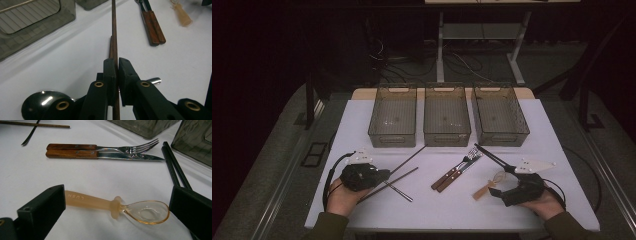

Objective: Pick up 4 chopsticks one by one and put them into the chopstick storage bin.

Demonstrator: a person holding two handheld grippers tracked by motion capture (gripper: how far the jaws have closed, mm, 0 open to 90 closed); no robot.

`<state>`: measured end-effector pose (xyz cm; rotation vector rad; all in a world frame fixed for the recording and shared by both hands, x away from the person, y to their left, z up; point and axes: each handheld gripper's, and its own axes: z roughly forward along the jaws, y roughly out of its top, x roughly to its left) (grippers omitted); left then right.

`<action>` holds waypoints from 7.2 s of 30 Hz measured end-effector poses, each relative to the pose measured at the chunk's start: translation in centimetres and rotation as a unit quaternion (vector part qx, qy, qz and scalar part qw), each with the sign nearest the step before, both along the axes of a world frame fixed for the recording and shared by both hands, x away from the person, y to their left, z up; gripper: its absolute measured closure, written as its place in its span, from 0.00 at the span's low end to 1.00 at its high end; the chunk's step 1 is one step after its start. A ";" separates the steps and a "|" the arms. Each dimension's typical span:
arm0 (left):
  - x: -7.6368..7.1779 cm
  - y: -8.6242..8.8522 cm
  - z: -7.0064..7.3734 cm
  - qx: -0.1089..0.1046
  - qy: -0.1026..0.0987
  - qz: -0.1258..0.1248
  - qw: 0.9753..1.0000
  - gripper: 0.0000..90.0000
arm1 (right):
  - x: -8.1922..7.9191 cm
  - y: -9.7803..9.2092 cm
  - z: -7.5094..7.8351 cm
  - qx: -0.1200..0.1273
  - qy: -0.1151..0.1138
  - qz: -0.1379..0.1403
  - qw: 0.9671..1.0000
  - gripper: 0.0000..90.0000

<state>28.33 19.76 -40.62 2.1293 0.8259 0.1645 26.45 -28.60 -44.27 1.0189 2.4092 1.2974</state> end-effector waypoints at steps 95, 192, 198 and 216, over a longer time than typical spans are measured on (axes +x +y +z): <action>15.3 -2.1 5.1 -0.034 -0.030 0.115 0.992 0.94 | 0.1 -0.3 -0.1 0.009 0.013 -0.020 1.000 0.01; 5.5 -0.6 3.0 -0.030 -0.066 0.039 0.997 0.00 | -0.1 -0.4 0.0 0.015 0.013 -0.022 1.000 0.01; 3.7 -0.1 2.4 -0.028 -0.074 0.036 0.996 0.00 | -0.2 -0.4 0.0 0.014 0.014 -0.023 1.000 0.01; -0.1 0.8 -0.2 -0.016 -0.066 0.027 0.997 0.12 | 0.6 -0.4 0.3 0.030 -0.007 -0.013 0.999 0.01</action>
